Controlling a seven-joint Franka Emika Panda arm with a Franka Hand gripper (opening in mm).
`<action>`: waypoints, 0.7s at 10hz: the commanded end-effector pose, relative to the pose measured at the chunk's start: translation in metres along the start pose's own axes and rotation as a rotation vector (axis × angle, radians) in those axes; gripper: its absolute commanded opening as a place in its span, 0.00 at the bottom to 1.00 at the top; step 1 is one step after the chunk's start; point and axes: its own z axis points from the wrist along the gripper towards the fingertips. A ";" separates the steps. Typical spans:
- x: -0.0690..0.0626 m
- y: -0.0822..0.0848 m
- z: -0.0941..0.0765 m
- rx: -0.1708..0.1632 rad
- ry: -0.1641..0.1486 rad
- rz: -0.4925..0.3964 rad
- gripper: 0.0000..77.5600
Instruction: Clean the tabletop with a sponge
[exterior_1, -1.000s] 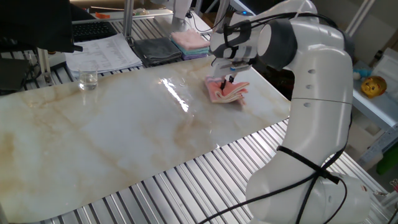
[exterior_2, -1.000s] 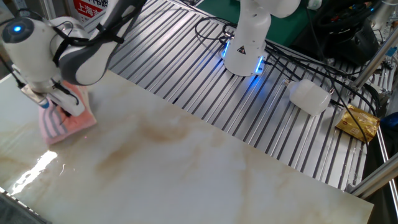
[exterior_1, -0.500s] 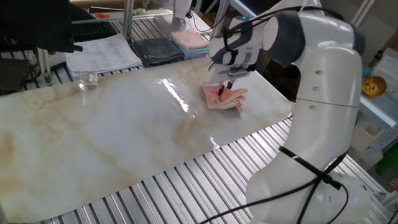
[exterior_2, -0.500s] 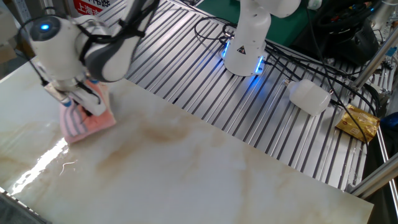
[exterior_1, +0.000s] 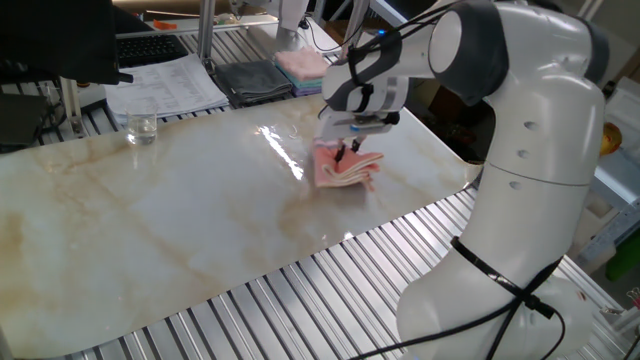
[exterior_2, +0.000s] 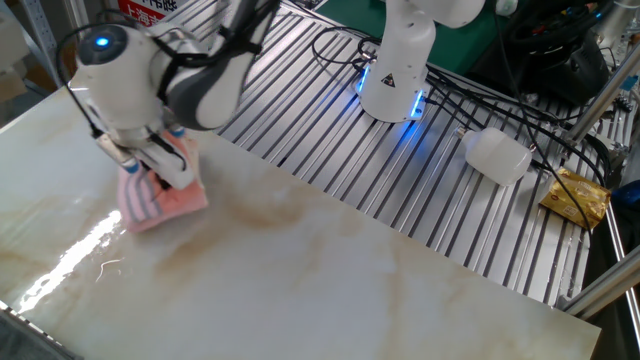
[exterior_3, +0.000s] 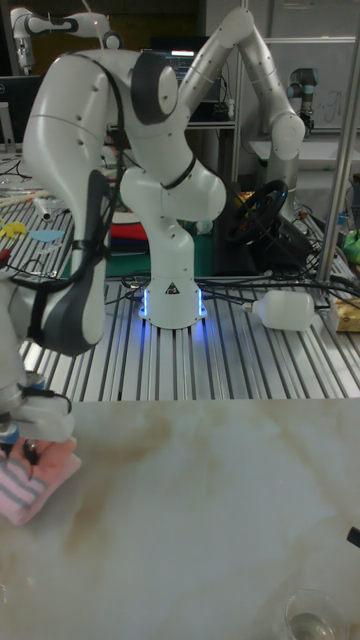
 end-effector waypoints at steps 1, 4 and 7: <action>0.006 0.058 0.002 -0.032 -0.018 0.045 0.02; -0.012 0.059 0.003 -0.012 -0.006 0.037 0.02; -0.037 0.034 0.002 0.016 0.010 -0.002 0.02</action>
